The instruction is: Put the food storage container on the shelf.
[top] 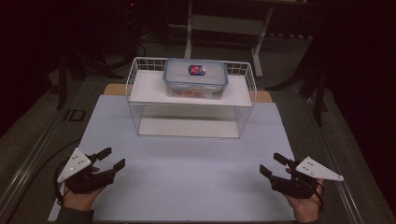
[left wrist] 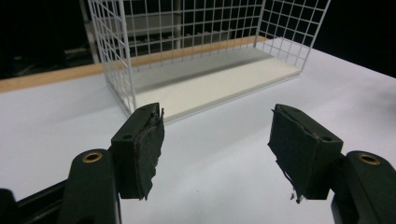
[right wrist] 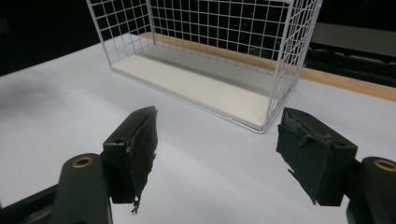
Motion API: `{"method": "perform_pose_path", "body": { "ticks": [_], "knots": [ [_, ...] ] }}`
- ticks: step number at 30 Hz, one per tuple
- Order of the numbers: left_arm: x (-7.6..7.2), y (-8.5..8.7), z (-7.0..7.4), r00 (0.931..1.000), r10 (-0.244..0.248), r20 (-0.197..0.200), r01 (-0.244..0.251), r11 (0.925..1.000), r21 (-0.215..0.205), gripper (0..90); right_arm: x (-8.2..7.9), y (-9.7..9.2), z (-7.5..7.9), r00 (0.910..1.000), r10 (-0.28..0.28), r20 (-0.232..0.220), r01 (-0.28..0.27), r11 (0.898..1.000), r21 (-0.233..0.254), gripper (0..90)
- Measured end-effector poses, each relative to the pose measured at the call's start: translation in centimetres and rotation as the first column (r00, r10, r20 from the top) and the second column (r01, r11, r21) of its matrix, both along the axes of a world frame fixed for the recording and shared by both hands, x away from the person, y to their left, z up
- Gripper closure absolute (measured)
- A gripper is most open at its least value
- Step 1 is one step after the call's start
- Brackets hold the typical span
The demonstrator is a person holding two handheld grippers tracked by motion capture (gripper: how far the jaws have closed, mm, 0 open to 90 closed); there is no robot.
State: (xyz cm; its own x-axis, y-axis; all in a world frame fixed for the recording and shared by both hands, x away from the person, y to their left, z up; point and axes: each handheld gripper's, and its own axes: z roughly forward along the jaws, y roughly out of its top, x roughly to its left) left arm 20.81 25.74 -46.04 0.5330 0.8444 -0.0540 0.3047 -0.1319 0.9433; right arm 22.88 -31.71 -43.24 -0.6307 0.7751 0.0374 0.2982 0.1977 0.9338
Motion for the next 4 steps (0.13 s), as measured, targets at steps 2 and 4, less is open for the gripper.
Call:
{"method": "perform_pose_path", "body": {
  "ticks": [2, 4],
  "knots": [
    [0.05, -0.02, -0.11, 1.0, 0.005, 0.004, -0.005, 0.9999, 0.009, 33.9, -0.05, 0.18, -0.09, 1.0, 0.005, 0.007, -0.005, 1.0, -0.009, 26.8],
    [0.18, -0.02, -0.32, 0.9999, 0.01, -0.002, -0.01, 0.9999, 0.013, 33.8, 0.02, 0.34, -0.25, 0.9999, 0.01, 0.004, -0.01, 1.0, -0.015, 26.5]
  ]
}}
